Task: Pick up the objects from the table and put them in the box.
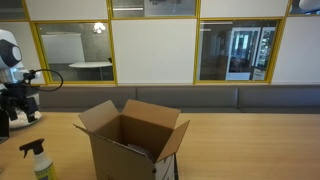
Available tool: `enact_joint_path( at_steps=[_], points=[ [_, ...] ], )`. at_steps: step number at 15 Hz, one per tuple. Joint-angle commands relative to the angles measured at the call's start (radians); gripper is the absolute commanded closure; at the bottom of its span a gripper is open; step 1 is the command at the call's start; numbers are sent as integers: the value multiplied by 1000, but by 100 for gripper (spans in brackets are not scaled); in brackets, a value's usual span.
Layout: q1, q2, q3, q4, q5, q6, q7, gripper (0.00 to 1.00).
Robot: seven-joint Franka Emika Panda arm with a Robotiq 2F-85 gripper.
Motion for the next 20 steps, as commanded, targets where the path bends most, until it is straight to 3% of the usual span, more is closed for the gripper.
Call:
enact_joint_path(
  at_steps=[1,8,20],
  points=[
    [4,-42,-3,-105,13,100,48,0],
    [-11,-26,-4,-232,28,238,38,0],
    [-39,103,-18,-209,101,346,-26,0]
  ],
)
